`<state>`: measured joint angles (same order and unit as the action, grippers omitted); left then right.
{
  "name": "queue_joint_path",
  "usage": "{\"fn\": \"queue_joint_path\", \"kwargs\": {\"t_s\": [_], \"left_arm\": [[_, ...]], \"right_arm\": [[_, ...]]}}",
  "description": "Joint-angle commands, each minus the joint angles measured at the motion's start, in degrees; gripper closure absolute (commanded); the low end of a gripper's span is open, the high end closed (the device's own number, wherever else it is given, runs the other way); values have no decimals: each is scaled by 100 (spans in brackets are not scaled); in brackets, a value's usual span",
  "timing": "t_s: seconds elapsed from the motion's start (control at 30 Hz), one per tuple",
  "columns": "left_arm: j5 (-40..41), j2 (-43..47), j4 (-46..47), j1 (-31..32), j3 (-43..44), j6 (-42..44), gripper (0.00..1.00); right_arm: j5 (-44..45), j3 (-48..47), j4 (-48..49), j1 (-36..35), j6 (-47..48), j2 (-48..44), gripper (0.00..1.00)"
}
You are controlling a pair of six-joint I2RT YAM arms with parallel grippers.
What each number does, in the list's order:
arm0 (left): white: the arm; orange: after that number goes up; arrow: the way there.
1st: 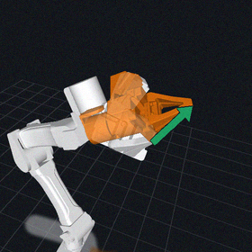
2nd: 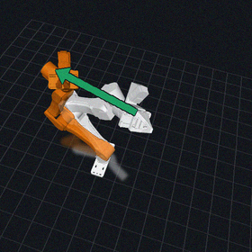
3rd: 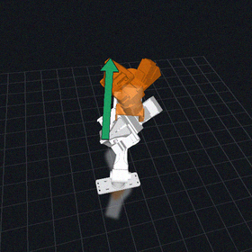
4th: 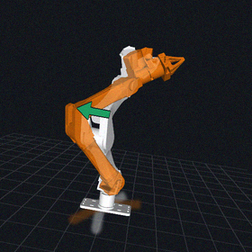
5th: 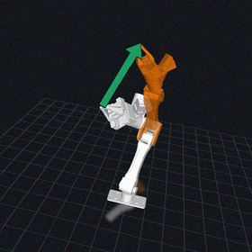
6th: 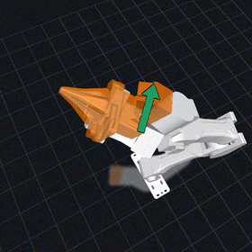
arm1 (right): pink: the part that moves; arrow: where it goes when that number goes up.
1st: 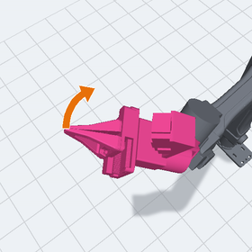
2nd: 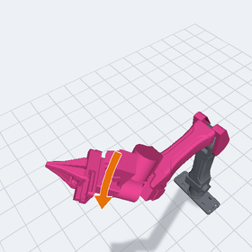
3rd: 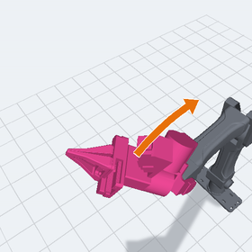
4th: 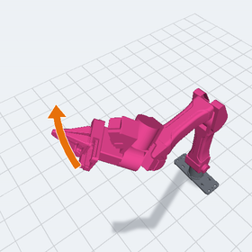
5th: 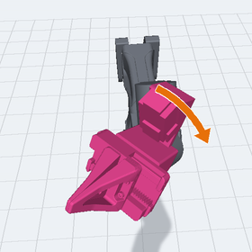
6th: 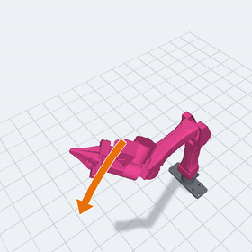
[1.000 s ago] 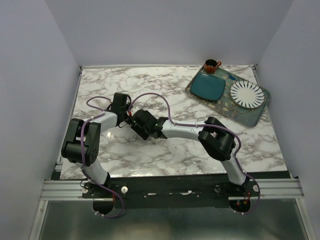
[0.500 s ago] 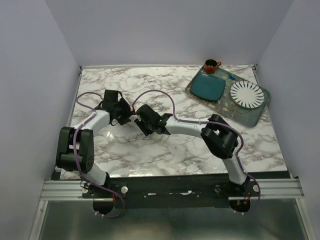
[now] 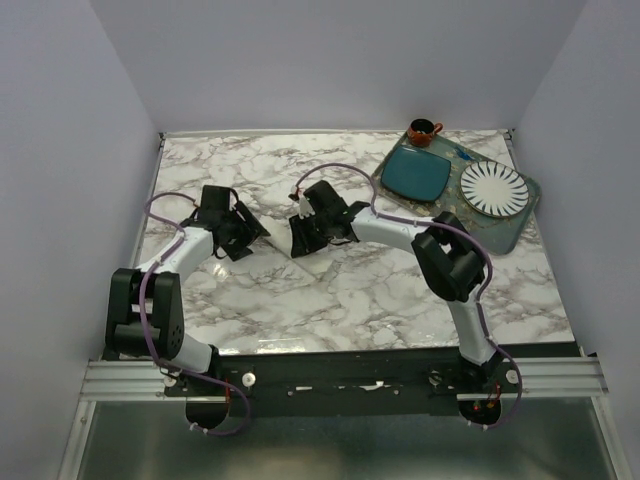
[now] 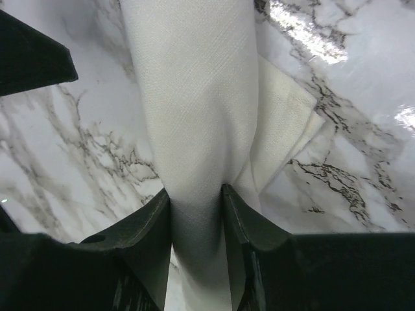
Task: Fold the napkin, place the utensils inside, and roll it up
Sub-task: Roll the napkin with the utensil
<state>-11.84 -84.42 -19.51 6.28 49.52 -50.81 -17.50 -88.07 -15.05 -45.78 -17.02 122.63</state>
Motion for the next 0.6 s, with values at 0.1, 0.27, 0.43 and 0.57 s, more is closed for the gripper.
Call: {"fn": "queue_joint_path", "kwargs": {"t_s": [0.1, 0.27, 0.43, 0.57], "left_arm": [[-214, -513, 694, 408, 215, -298, 22], [101, -1067, 633, 628, 453, -368, 22], [532, -1234, 510, 699, 550, -360, 28], [963, -1182, 491, 751, 515, -430, 41]], "right_arm": [[-1844, -158, -157, 359, -697, 472, 59], [-2592, 35, 291, 631, -1093, 648, 59], [-2899, 80, 450, 737, -1260, 745, 59], [-2970, 45, 450, 746, -1313, 763, 55]]}}
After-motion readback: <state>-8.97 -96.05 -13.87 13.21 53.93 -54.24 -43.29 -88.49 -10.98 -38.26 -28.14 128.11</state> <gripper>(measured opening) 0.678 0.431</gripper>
